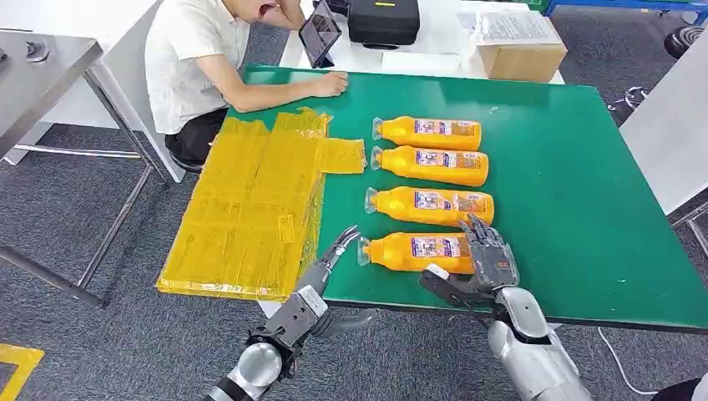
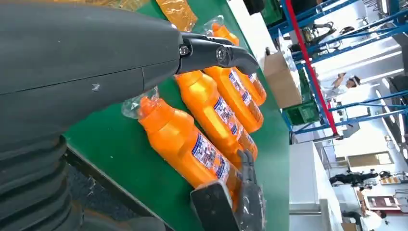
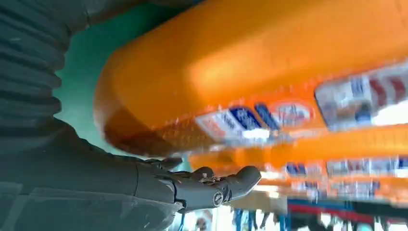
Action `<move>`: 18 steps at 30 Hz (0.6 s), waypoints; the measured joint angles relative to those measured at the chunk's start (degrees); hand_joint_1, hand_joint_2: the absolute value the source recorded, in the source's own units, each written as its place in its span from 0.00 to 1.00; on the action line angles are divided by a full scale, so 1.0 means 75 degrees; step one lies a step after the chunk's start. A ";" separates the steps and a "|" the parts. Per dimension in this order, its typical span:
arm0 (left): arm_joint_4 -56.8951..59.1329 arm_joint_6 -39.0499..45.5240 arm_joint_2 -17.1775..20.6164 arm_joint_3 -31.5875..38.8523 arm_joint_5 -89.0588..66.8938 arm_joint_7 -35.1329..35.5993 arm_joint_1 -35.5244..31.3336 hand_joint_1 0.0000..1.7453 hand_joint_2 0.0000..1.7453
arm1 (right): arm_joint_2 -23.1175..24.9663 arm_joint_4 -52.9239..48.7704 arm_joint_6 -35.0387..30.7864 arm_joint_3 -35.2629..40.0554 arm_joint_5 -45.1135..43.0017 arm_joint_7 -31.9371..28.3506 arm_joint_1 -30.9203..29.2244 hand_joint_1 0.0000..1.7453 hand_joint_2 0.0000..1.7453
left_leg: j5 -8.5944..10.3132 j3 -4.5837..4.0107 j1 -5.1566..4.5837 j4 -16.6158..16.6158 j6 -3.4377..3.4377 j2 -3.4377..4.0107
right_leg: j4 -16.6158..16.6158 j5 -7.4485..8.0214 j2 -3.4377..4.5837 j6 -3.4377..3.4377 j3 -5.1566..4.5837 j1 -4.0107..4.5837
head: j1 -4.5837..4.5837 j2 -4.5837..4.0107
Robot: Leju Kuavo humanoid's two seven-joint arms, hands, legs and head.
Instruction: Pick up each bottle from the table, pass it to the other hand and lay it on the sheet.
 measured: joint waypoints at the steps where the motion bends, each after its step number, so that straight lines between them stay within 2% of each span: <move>1: 0.0000 -0.0009 0.0000 0.0000 0.0000 0.0009 -0.0001 0.00 1.00 | -0.0050 0.0000 0.0207 0.0079 -0.0073 0.0009 -0.0029 1.00 1.00 | -0.0001 0.0009 0.0000 0.0000 0.0000 0.0001 | 0.0000 0.0000 0.0001 0.0000 0.0008 0.0000 | 0.0000 0.0000; 5: 0.0000 -0.0009 0.0000 0.0000 0.0012 0.0026 -0.0012 0.00 1.00 | -0.0248 0.0050 0.0632 0.0280 -0.0265 0.0009 -0.0146 1.00 1.00 | -0.0002 0.0031 0.0000 0.0000 0.0003 -0.0006 | -0.0003 -0.0002 -0.0002 -0.0001 0.0027 0.0000 | 0.0003 0.0000; 13: 0.0000 0.0015 -0.0003 0.0003 0.0035 0.0023 -0.0013 0.00 1.00 | -0.0414 0.0166 0.0774 0.0457 -0.0644 -0.0050 -0.0195 1.00 1.00 | -0.0002 0.0047 0.0000 0.0001 0.0003 -0.0007 | -0.0002 -0.0002 -0.0002 0.0000 0.0044 0.0000 | 0.0003 0.0000; 18: 0.0000 0.0020 -0.0003 0.0000 0.0058 0.0012 -0.0013 0.00 1.00 | -0.0460 0.0134 0.0998 0.0440 -0.1374 -0.0434 -0.0165 0.98 1.00 | -0.0006 0.0051 0.0001 0.0001 0.0004 -0.0003 | -0.0003 -0.0003 0.0000 0.0000 0.0045 0.0002 | 0.0003 0.0000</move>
